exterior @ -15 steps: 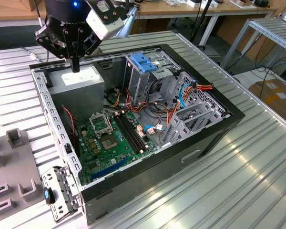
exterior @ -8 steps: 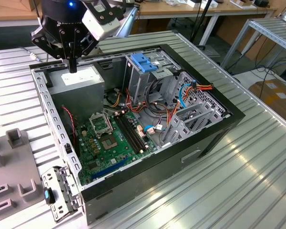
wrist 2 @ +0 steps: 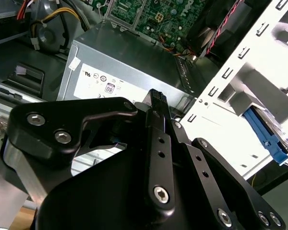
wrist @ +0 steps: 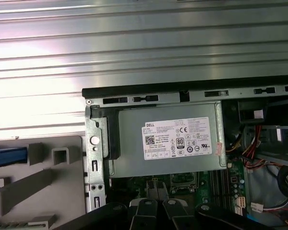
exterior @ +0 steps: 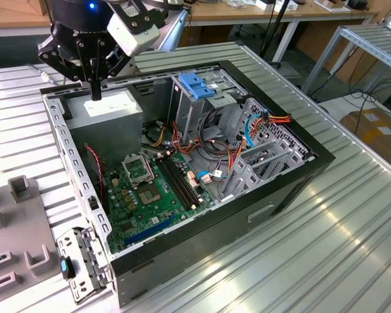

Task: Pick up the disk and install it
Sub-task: 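Reach for the disk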

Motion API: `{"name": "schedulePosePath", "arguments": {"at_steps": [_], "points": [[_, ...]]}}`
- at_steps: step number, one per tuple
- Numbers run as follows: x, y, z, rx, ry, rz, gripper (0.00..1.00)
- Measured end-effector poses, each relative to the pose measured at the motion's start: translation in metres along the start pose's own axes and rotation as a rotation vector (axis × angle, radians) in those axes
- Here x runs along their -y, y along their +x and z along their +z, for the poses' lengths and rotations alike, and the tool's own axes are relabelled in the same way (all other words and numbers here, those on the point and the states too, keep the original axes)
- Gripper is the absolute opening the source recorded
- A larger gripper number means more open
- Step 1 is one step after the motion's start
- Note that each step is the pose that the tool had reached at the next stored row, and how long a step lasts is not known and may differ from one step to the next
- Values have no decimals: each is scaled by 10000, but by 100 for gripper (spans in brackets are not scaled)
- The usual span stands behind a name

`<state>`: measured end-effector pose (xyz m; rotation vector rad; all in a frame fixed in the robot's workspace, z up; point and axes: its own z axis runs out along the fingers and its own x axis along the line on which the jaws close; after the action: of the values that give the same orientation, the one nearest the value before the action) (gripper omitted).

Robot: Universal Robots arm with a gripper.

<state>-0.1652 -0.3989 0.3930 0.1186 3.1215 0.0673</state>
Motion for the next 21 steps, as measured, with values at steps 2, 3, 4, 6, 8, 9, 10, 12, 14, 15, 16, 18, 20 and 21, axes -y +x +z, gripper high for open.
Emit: {"name": "schedulePosePath", "arguments": {"at_steps": [2, 3, 4, 6, 8, 9, 10, 12, 14, 15, 16, 18, 20, 21], "points": [[1, 10, 0, -2, 1, 0, 11], [2, 20, 0, -2, 1, 0, 11], [2, 26, 0, -4, 1, 0, 11], [3, 36, 0, -5, 0, 1, 11], [4, 50, 0, -6, 0, 0, 11], [4, 58, 0, -7, 0, 0, 11], [5, 65, -1, -8, 1, 0, 11], [6, 76, -1, -9, 1, 0, 11], [7, 87, -1, -10, 1, 0, 11], [7, 91, -1, -11, 1, 1, 11], [7, 96, -1, -11, 2, 1, 11], [8, 107, -1, -12, 1, 1, 11], [9, 120, -1, -14, 1, 0, 11], [10, 129, -1, -14, 1, 0, 11]]}}
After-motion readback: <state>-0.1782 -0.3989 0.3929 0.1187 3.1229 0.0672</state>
